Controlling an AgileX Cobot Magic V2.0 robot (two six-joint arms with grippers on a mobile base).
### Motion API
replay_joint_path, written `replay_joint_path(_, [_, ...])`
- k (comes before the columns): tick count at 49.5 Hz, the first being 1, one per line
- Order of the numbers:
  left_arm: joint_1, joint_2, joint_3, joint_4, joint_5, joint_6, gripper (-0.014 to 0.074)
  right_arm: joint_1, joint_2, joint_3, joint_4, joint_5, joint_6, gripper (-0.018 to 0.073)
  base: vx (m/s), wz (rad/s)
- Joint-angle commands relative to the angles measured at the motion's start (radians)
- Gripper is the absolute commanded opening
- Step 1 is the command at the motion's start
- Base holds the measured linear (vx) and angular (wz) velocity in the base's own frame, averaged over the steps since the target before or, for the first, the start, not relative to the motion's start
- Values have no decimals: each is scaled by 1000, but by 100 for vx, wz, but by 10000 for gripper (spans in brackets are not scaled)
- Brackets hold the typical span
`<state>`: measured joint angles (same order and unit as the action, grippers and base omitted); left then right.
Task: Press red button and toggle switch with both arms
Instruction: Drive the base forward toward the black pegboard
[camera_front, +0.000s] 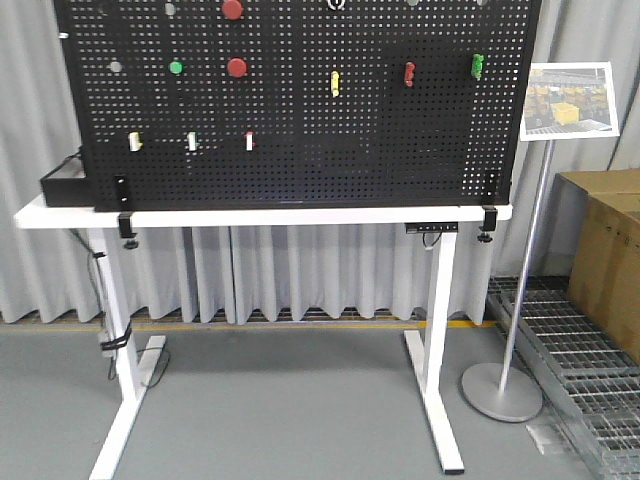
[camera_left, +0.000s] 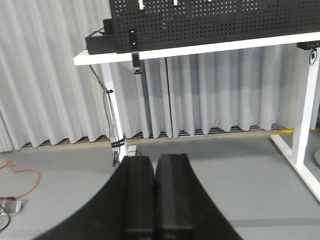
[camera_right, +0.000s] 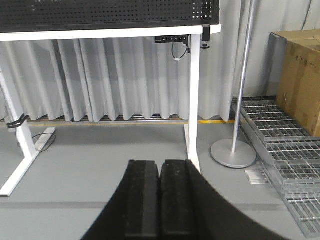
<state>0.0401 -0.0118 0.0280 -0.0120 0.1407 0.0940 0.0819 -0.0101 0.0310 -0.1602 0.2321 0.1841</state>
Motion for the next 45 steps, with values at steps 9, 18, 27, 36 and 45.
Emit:
replay_joint_path(9, [-3,-5,33,-10,-81,-7,1,-5,-5,0,-13,-83,-1,0,37,-6])
replay_joint_path(18, [-3,-5,33,-10,-81,-7,1,-5,-5,0,-13,-83,-1,0,45,2])
replay_joint_path(27, [-3,-5,33,-10,-81,-7,1,-5,-5,0,-13,-83,-1,0,49,2])
replay_joint_path(36, [-3,-5,33,-10,-81,-7,1,-5,-5,0,-13,-83,-1,0,48,2])
replay_joint_path(45, [-3,-5,33,-10,-81,-7,1,-5,-5,0,-13,-83,-1,0,43,0])
